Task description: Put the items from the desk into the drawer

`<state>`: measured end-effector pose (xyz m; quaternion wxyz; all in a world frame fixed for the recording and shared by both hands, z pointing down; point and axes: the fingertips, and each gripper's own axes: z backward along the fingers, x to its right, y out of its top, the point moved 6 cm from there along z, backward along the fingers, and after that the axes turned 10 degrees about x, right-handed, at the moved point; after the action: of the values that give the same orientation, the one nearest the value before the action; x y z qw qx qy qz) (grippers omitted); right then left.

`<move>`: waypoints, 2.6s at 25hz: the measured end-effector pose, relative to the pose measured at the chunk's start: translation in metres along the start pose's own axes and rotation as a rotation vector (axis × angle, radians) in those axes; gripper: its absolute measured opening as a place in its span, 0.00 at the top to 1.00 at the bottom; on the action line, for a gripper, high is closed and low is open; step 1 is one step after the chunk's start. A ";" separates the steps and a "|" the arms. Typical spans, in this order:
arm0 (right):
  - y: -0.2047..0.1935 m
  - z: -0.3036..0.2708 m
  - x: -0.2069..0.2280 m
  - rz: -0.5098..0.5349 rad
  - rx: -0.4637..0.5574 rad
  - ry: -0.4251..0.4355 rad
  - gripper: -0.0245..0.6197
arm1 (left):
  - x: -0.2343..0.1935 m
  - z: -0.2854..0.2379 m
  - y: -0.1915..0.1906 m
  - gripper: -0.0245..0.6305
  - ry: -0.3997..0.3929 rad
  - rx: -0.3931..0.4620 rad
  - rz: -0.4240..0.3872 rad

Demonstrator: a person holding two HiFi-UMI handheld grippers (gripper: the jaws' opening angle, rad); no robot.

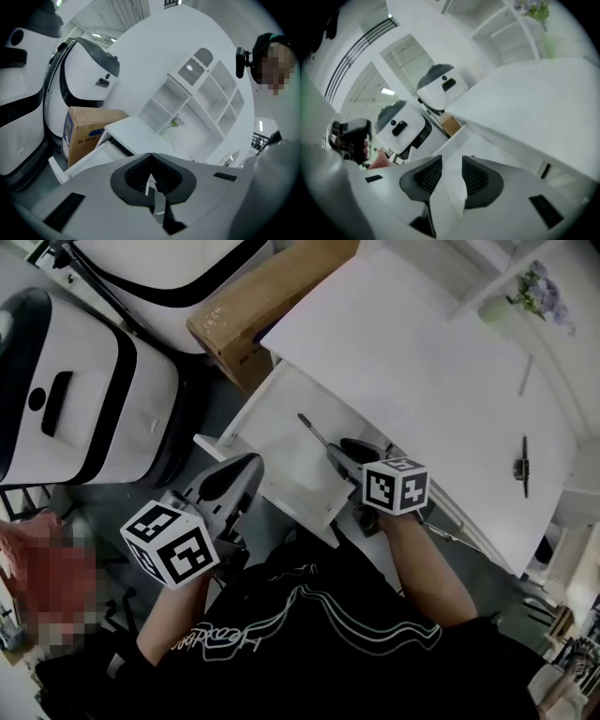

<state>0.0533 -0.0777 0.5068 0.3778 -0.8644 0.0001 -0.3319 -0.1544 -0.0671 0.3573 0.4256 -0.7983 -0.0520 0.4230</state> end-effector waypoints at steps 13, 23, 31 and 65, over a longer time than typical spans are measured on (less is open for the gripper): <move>0.078 0.192 -0.146 0.043 0.532 0.313 0.87 | 0.114 0.034 0.023 0.93 -0.317 -0.001 -0.141; 0.043 0.258 -0.164 0.042 0.628 0.267 0.89 | 0.172 0.042 0.002 0.93 -0.484 -0.044 -0.202; 0.026 0.304 -0.127 0.094 0.675 0.040 0.88 | 0.205 0.011 -0.026 0.93 -0.566 -0.119 -0.196; 0.065 0.423 0.253 0.456 0.331 -0.824 0.75 | 0.313 -0.256 -0.118 0.93 -0.594 -0.409 -0.242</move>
<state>0.5093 0.0883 0.4005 0.5416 -0.8300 -0.0126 0.1325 0.2611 -0.0165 0.3167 0.2707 -0.6976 -0.3505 0.5633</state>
